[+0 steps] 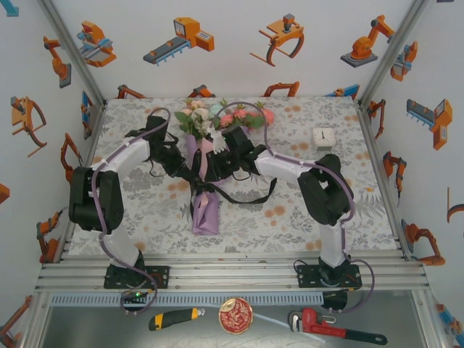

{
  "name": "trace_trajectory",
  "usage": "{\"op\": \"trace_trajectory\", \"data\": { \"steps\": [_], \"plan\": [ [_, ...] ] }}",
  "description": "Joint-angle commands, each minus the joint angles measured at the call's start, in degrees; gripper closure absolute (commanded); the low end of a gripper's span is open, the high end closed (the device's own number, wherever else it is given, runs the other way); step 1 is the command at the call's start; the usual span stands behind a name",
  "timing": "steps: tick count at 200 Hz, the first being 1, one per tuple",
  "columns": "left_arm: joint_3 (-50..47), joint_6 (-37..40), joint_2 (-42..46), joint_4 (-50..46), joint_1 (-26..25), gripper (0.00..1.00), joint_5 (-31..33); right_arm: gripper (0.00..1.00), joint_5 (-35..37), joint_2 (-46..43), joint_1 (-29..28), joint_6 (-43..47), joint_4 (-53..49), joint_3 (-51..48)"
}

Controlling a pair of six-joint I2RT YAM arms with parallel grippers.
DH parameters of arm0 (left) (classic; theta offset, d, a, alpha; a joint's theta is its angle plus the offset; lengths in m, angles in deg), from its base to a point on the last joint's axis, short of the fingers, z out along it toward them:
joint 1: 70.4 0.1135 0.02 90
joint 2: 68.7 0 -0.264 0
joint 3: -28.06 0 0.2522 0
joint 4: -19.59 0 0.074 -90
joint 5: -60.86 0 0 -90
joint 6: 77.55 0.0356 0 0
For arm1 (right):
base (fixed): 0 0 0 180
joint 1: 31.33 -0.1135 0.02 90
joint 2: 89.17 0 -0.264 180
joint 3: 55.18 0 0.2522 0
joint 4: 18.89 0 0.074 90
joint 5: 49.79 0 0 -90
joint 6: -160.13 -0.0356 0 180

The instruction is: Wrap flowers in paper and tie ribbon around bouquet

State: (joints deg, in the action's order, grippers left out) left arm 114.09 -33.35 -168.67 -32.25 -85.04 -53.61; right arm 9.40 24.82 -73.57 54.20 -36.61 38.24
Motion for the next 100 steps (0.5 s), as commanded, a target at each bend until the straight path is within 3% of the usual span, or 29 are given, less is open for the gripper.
{"op": "trace_trajectory", "data": {
  "steps": [1, 65, 100],
  "plan": [
    [-0.05, -2.12, 1.73, 0.35, 0.55, 1.0, -1.91, 0.72, -5.44, 0.21, -1.69, 1.25, 3.38, -1.76],
    [-0.59, -2.71, -1.97, 0.66, -2.46, 1.0, -1.51, 0.75, -10.56, -2.77, -3.12, -1.55, 10.12, -6.86],
    [-2.99, 1.84, -4.56, -2.96, -3.12, 1.0, 2.12, 0.65, -10.36, -7.42, -1.75, -5.12, 16.08, -10.94]
  ]
}}
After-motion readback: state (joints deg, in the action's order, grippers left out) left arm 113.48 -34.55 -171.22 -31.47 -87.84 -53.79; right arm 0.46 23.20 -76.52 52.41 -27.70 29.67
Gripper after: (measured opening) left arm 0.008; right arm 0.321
